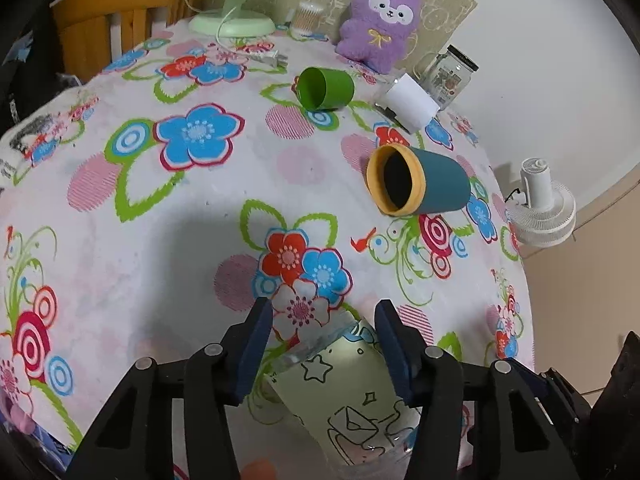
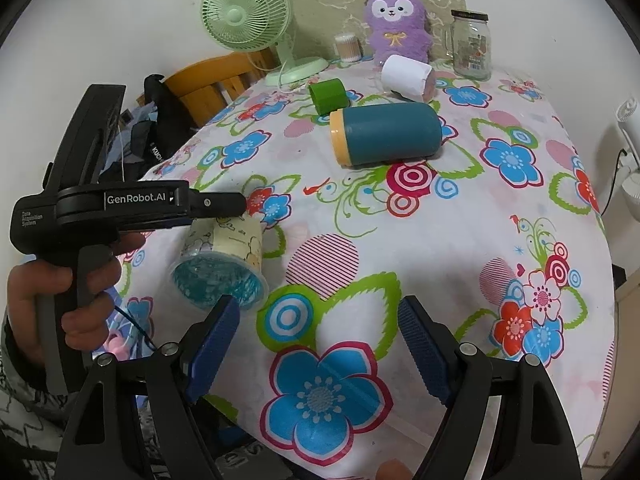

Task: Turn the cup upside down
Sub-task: 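Grasp the cup with the left gripper while the right gripper releases it, then rotate the held cup with the left gripper so its lid faces down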

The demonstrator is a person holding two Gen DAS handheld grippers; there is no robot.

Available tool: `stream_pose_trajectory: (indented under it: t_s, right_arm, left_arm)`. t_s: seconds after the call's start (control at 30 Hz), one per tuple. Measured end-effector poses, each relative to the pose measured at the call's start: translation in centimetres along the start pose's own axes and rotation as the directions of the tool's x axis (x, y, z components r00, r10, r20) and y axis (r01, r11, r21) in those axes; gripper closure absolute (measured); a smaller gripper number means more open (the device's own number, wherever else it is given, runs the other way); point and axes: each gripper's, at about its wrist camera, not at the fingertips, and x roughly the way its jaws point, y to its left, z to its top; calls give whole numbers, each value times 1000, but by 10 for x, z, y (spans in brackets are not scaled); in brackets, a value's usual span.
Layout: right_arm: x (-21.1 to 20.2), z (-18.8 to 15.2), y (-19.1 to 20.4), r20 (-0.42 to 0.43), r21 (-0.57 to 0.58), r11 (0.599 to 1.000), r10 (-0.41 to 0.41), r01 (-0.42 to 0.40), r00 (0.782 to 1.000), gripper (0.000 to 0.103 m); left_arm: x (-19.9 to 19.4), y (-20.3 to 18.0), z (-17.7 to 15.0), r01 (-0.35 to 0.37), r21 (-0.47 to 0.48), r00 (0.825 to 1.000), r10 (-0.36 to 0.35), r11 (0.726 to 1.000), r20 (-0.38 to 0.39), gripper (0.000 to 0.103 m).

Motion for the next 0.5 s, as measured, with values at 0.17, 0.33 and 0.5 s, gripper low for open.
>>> stream_pose_trajectory:
  t_s: [0.17,0.33,0.5]
  right_arm:
    - [-2,-2,1,2,-3,1000,-5,5,1000,20]
    - [-2,-3,0,0,0,1000,-9,9,1000,20]
    - [-2,-3,0,0,1,1000,-9,9,1000,20]
  left_arm:
    - [5,4,-5,24,-34,999,-25,999,-30,36]
    - [11,3,-8,22,-42,998,-24,999,-54,34]
    - [12,-1,-11,29,-27,998,-31,999,-62,42]
